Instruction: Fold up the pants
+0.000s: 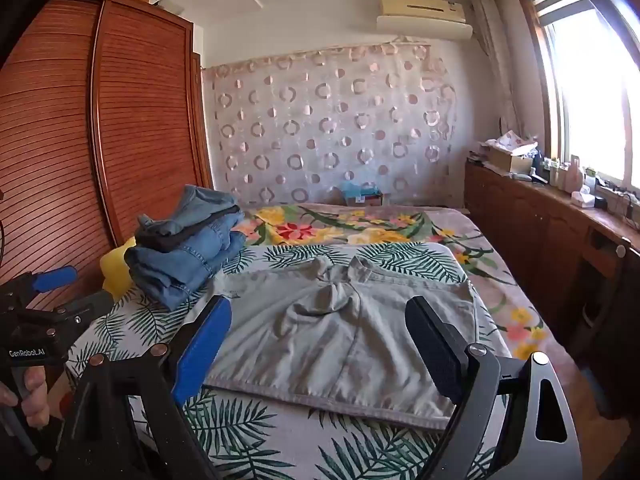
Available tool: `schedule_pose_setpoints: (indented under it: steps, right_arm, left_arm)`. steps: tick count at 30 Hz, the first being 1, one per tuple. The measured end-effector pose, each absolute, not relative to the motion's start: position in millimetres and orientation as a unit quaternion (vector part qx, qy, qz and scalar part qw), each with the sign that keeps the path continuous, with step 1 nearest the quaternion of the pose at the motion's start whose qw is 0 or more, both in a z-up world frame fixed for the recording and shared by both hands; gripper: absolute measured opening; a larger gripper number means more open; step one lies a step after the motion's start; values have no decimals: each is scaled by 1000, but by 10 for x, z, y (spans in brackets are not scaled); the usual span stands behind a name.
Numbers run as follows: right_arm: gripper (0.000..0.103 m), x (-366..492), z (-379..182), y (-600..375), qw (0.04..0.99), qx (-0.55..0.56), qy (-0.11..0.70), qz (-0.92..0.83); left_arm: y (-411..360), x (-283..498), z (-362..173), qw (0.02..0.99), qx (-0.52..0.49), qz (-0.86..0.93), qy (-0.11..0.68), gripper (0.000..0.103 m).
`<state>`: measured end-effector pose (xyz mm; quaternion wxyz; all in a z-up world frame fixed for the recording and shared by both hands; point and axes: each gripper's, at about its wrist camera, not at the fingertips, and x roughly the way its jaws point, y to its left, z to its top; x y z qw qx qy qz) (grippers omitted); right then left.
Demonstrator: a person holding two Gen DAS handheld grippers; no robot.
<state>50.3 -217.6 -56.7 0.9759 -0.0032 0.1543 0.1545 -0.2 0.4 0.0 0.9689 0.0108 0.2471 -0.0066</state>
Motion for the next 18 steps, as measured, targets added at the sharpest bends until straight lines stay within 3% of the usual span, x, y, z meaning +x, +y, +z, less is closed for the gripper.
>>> schedule_pose_setpoints:
  steps: [18]
  right_arm:
    - [90, 504, -542, -2180, 975, 5, 159, 155]
  left_arm:
    - [-3, 32, 4, 970, 12, -7, 244, 103]
